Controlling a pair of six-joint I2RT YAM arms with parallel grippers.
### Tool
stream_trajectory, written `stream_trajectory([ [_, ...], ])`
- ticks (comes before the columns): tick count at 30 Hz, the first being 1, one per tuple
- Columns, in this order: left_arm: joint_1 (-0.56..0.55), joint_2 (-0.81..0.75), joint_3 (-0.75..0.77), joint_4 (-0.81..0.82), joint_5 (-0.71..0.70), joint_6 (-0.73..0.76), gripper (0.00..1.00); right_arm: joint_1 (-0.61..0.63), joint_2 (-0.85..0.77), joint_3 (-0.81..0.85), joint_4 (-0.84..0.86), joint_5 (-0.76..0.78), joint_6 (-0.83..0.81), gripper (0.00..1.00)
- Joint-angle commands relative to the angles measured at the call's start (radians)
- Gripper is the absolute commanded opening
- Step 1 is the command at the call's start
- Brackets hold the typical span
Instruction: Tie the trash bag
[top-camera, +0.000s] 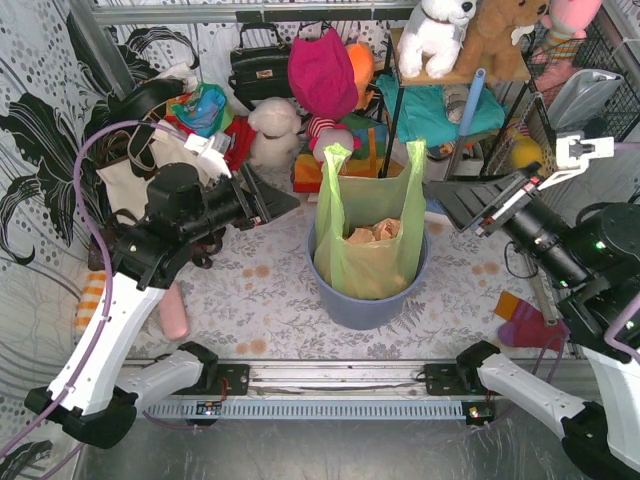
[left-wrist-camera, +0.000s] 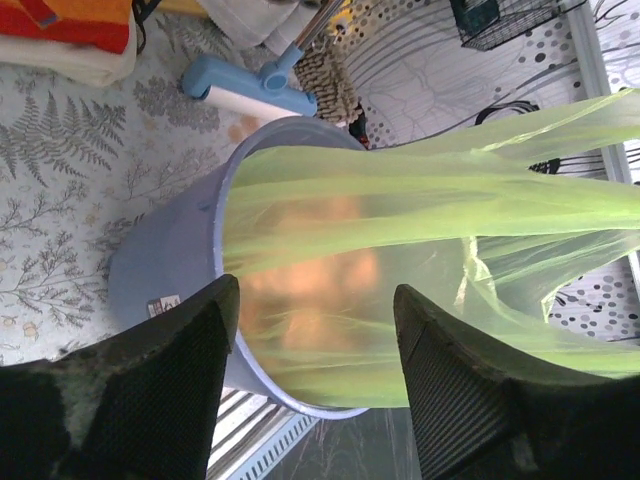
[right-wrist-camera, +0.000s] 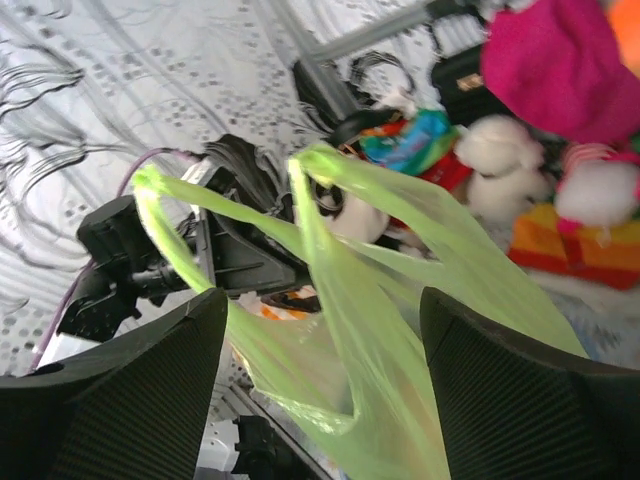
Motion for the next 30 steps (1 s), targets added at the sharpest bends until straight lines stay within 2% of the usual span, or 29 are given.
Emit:
stream_trajectory([
  [1, 0.001, -0.003, -0.036, 0.004, 0.039, 0.014, 0.69, 0.004, -0.008, 0.105, -0.335, 0.237, 0.047, 0.74],
  [6, -0.03, 0.007, -0.073, -0.022, 0.009, 0.022, 0.65, 0.003, 0.047, 0.185, -0.629, 0.393, 0.05, 0.63],
  [10, -0.09, 0.036, -0.068, -0.093, -0.07, 0.052, 0.59, 0.003, 0.075, 0.12, -0.76, 0.463, 0.061, 0.59],
  [17, -0.17, 0.075, -0.064, -0.183, -0.191, 0.067, 0.53, 0.003, 0.058, -0.114, -0.696, 0.37, 0.068, 0.53],
  [21, -0.205, 0.101, -0.067, -0.201, -0.215, 0.073, 0.5, 0.004, 0.075, -0.166, -0.662, 0.336, 0.059, 0.51],
  [25, -0.221, 0.109, -0.091, -0.153, -0.185, 0.057, 0.48, 0.003, 0.08, -0.219, -0.626, 0.315, 0.05, 0.48],
  [30, -0.234, 0.124, -0.098, -0.145, -0.18, 0.059, 0.37, 0.003, 0.085, -0.255, -0.588, 0.288, 0.048, 0.41],
])
